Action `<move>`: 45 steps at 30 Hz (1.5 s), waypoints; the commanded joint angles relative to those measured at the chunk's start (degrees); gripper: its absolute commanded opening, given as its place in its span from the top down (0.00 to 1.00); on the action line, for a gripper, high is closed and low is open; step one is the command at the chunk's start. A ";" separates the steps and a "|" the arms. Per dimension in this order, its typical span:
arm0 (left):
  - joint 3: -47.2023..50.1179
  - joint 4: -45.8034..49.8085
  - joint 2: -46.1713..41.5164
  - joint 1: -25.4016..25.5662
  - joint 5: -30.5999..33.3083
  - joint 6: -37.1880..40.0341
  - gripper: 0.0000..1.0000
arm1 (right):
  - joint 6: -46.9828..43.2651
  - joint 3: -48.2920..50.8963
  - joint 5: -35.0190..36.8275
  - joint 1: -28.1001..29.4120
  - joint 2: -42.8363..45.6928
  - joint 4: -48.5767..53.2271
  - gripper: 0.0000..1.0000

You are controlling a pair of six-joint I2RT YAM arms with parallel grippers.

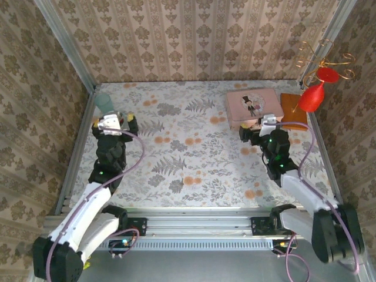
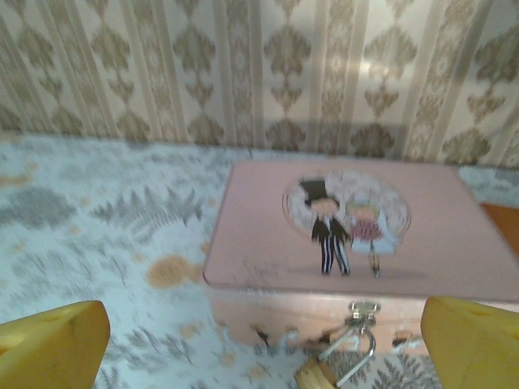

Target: Unlock the padlock with the key

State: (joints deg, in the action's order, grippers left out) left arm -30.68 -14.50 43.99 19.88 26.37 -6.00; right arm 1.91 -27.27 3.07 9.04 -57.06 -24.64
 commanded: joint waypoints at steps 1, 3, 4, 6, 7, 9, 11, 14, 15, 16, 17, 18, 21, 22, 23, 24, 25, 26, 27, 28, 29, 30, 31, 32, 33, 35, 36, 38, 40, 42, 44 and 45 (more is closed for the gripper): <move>-1.85 17.12 -4.78 -1.94 -8.59 -10.14 0.00 | 6.09 -6.19 1.16 0.56 6.18 17.83 0.00; 0.16 16.41 -8.32 -3.50 -14.25 -11.84 0.00 | 9.00 -8.80 1.09 0.73 8.51 23.41 0.00; 1.84 15.30 -10.21 -4.36 -15.43 -13.83 0.00 | 10.97 -9.63 1.63 0.72 9.60 25.45 0.00; 5.31 14.62 -14.94 -5.84 -14.92 -19.42 0.00 | 17.50 -10.86 3.33 0.47 11.97 30.38 0.00; 7.46 14.32 -17.51 -6.64 -13.87 -24.57 0.00 | 21.74 -12.14 3.65 -0.21 13.31 35.16 0.00; 10.44 11.27 -22.18 -9.84 -21.24 -25.92 0.00 | 25.12 -11.93 -2.41 -2.87 15.20 35.97 0.00; 10.97 9.71 -24.13 -12.45 -27.40 -27.04 0.00 | 28.41 -11.00 -8.71 -5.04 16.74 35.06 0.00; 8.37 13.26 -20.81 -12.51 -31.16 -24.80 0.00 | 29.46 -11.38 -11.50 -5.08 18.18 36.61 0.00; 7.12 14.98 -18.88 -12.43 -32.43 -23.77 0.00 | 29.32 -12.10 -11.89 -5.00 18.35 38.32 0.00; 6.15 16.49 -17.11 -12.32 -33.61 -22.96 0.00 | 29.29 -12.90 -12.02 -4.79 18.36 39.93 0.00; 5.16 17.88 -15.06 -11.58 -34.41 -22.24 0.00 | 29.35 -13.83 -11.68 -4.38 18.01 41.94 0.00; 4.45 19.20 -12.98 -10.48 -34.38 -21.83 0.00 | 29.69 -14.94 -10.86 -3.72 17.58 44.50 0.00; 4.51 19.36 -8.31 -3.62 -30.58 -19.63 0.00 | 30.27 -16.24 -8.50 0.41 16.78 48.83 0.00; 4.78 19.30 -7.10 -0.84 -27.87 -18.96 0.00 | 30.73 -16.09 -6.90 2.38 16.79 49.58 0.00; 4.99 19.00 -5.64 1.97 -25.17 -18.34 0.00 | 31.23 -15.83 -4.54 4.87 16.72 50.31 0.00; 5.09 18.65 -3.99 4.75 -23.26 -17.83 0.00 | 32.13 -15.51 -2.68 7.25 16.51 51.01 0.00; 5.12 18.34 -2.50 6.75 -22.16 -17.60 0.00 | 33.00 -15.17 -1.54 9.08 16.17 51.39 0.00; 5.03 18.05 -0.72 9.30 -21.64 -17.00 0.00 | 34.19 -14.78 -0.33 11.09 15.69 51.83 0.00; 4.78 18.01 1.11 11.09 -21.68 -15.48 0.00 | 35.42 -14.26 0.58 13.08 14.97 51.94 0.00; 4.46 18.31 2.28 12.49 -21.42 -14.16 0.00 | 36.22 -13.84 1.06 14.78 14.21 51.76 0.00; 4.40 18.62 3.17 14.03 -20.39 -12.48 0.00 | 37.16 -13.67 2.02 16.99 13.03 51.80 0.00; 4.84 18.57 3.71 15.32 -19.19 -11.55 0.00 | 37.94 -13.44 3.52 19.51 11.68 51.67 0.00; 5.70 17.99 3.74 16.15 -18.28 -11.40 0.00 | 38.56 -13.32 5.03 21.67 10.47 51.58 0.00; 7.15 16.30 3.66 16.65 -18.18 -11.53 0.00 | 39.52 -13.21 6.70 24.19 8.85 51.24 0.00; 8.67 14.36 3.15 16.77 -18.63 -11.64 0.00 | 40.46 -13.17 7.71 26.35 6.99 50.51 0.00; 10.63 11.92 1.61 16.77 -18.13 -11.76 0.00 | 42.14 -13.43 8.73 30.03 3.17 48.78 0.00; 11.33 11.32 0.27 16.84 -17.41 -11.48 0.00 | 42.94 -13.44 8.80 31.87 0.88 47.35 0.00; 12.80 10.28 -2.79 17.41 -14.87 -10.10 0.00 | 44.19 -14.04 8.37 34.76 -4.08 45.10 0.01; 13.53 11.26 -5.89 17.83 -11.89 -10.20 0.00 | 45.15 -15.89 7.54 37.12 -9.84 44.37 0.01; 14.70 12.17 -8.94 17.83 -10.00 -10.79 0.00 | 45.90 -18.99 6.81 39.68 -16.32 44.54 0.02; 15.37 13.60 -11.67 17.83 -7.49 -11.48 0.00 | 46.63 -21.84 5.66 41.86 -21.87 44.20 0.03; 15.55 14.38 -13.04 17.82 -6.01 -11.71 0.00 | 47.01 -23.47 4.55 42.77 -25.38 43.82 0.04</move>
State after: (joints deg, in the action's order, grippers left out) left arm -16.12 -0.80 33.69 37.47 14.33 -17.93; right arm 45.98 -46.44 8.38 49.52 -77.14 21.02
